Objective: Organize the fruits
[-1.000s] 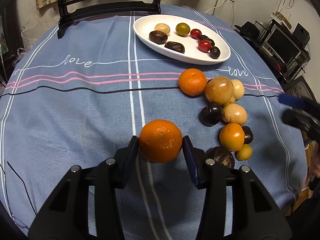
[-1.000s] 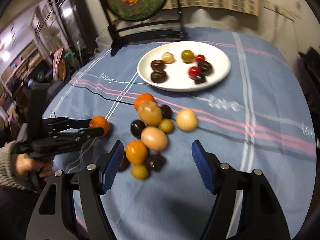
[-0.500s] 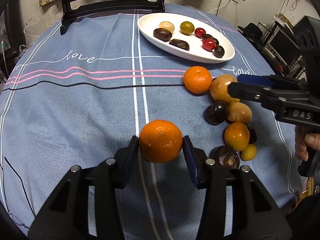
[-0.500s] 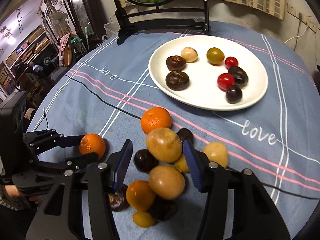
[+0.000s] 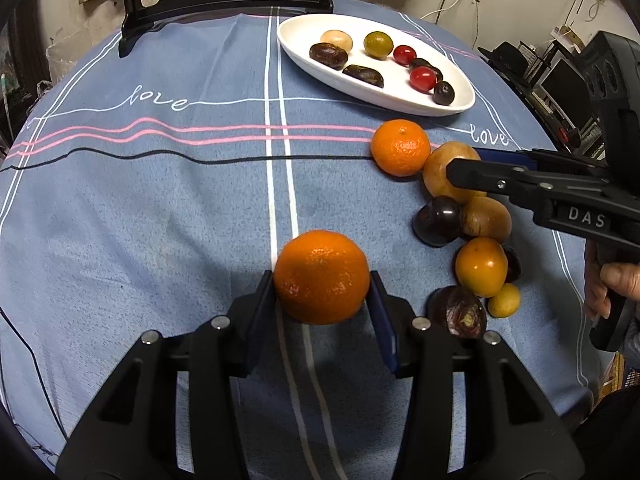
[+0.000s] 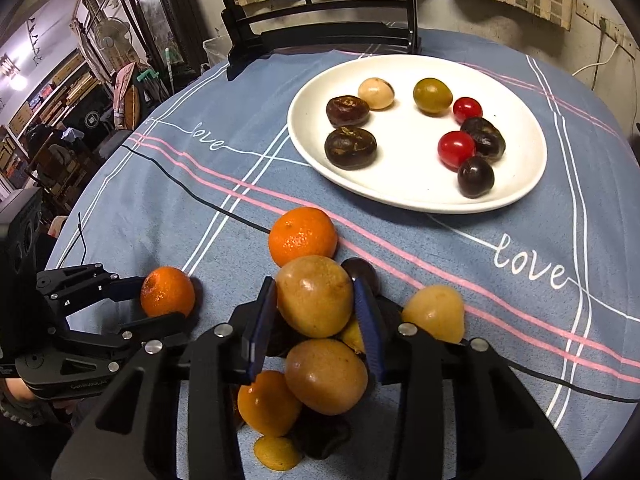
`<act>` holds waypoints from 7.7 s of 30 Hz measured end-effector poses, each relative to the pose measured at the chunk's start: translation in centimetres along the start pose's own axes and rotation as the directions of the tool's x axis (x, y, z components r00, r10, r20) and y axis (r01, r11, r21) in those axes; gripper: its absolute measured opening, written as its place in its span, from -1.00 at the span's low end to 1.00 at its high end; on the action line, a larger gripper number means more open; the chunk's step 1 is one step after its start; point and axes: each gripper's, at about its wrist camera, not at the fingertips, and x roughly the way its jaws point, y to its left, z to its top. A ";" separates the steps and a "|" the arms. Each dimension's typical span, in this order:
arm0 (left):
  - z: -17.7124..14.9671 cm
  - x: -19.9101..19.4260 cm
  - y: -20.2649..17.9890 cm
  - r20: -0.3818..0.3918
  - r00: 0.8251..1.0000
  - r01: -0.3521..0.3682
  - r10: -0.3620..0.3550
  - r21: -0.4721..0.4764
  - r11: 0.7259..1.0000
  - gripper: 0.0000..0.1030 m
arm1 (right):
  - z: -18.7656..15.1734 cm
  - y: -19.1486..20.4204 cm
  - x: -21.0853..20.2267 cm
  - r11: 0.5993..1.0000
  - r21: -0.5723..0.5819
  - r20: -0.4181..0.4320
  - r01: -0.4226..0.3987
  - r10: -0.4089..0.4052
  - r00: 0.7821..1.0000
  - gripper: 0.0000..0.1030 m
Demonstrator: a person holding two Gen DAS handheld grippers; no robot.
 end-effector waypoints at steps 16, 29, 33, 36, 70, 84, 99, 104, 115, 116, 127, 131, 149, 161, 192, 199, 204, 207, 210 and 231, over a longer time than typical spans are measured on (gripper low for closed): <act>-0.2 -0.2 0.3 -0.002 1.000 0.013 -0.013 -0.013 1.000 -0.10 | -0.7 -0.1 0.1 0.997 0.063 -0.025 -0.053 0.055 0.998 -0.41; -0.1 0.0 0.2 -0.005 1.000 0.011 -0.011 -0.005 1.000 -0.10 | -0.3 2.1 2.7 0.999 -0.049 -0.073 -0.014 0.011 0.997 -0.22; -0.2 0.1 0.3 -0.001 1.000 0.020 -0.020 -0.010 1.000 -0.10 | -0.4 1.7 2.1 0.999 -0.023 -0.060 -0.047 0.045 0.997 -0.31; -0.2 0.0 0.6 0.000 0.999 0.032 -0.032 -0.024 0.999 -0.11 | -0.5 1.5 1.8 0.998 -0.001 -0.053 -0.061 0.061 0.997 -0.34; 0.0 -1.4 1.3 0.029 0.999 0.014 -0.013 -0.045 0.999 -0.12 | -0.2 2.1 1.0 0.986 0.056 -0.021 -0.157 0.158 0.987 -0.41; 9.1 -1.4 -3.0 0.110 0.992 0.055 -0.064 0.086 0.995 -0.11 | -2.3 -8.3 -7.5 0.930 0.342 0.189 -0.138 0.076 0.979 -0.41; 18.6 7.3 -7.7 0.055 0.993 0.092 -0.101 0.148 0.985 -0.11 | 8.9 -16.0 -1.9 0.947 0.315 0.220 -0.055 -0.016 0.975 -0.41; 19.3 8.9 -7.1 0.032 0.995 0.089 -0.093 0.118 0.989 -0.06 | 11.1 -17.7 1.0 0.948 0.318 0.175 0.006 -0.065 0.982 -0.39; 17.9 3.8 -4.8 0.107 0.992 0.059 -0.065 0.062 0.996 0.12 | 9.6 -17.2 -2.5 0.938 0.345 0.250 -0.019 -0.072 0.966 0.15; 17.4 3.2 -4.5 0.108 0.993 0.051 -0.057 0.060 0.997 0.12 | 8.8 -16.4 -3.5 0.944 0.331 0.259 -0.001 -0.090 0.962 0.18; 7.2 -0.6 -0.8 0.033 0.999 -0.012 0.012 0.003 1.000 0.23 | -3.8 -11.1 -10.2 0.921 0.389 0.247 -0.030 -0.073 0.966 0.25; 6.9 0.0 -1.7 0.045 0.999 -0.034 0.031 0.065 0.997 0.23 | -8.0 -10.1 -11.9 0.909 0.416 0.201 0.006 -0.099 0.974 0.25; 9.8 5.1 -4.2 0.003 0.999 0.051 -0.051 0.109 0.993 0.21 | -12.0 -10.7 -14.7 0.848 0.524 0.151 0.087 -0.192 0.970 0.27; 10.1 5.6 -4.9 0.009 1.000 0.010 -0.011 0.114 0.993 0.22 | -11.6 -10.6 -13.8 0.859 0.506 0.124 0.080 -0.164 0.979 0.27; 9.2 3.1 -4.7 0.061 0.998 0.013 -0.019 0.112 0.994 -0.14 | -9.3 -9.0 -11.6 0.911 0.407 0.092 0.066 -0.113 0.989 0.27; 7.2 -0.4 -1.7 0.087 0.995 -0.047 0.044 0.030 0.998 -0.14 | -4.3 -6.2 -7.1 0.977 0.209 0.072 0.027 -0.043 0.996 0.27; 5.3 -1.8 -0.1 0.085 0.993 -0.079 0.082 -0.032 0.996 -0.14 | -2.8 -6.1 -4.3 0.987 0.161 0.052 0.023 -0.032 0.998 0.23; 4.3 -2.3 0.5 0.078 0.992 -0.093 0.098 -0.062 0.994 -0.14 | -2.5 -6.7 -3.2 0.986 0.169 0.035 0.002 -0.008 0.999 -0.01; 3.6 -2.4 0.7 0.071 0.992 -0.101 0.107 -0.078 0.992 -0.14 | -2.2 -7.1 -2.2 0.984 0.177 0.021 -0.015 0.011 1.000 -0.11; 3.8 -3.0 -1.9 0.083 0.995 -0.055 0.055 -0.002 0.998 -0.14 | -5.0 -8.4 -4.0 0.956 0.288 0.052 -0.054 0.040 0.998 -0.29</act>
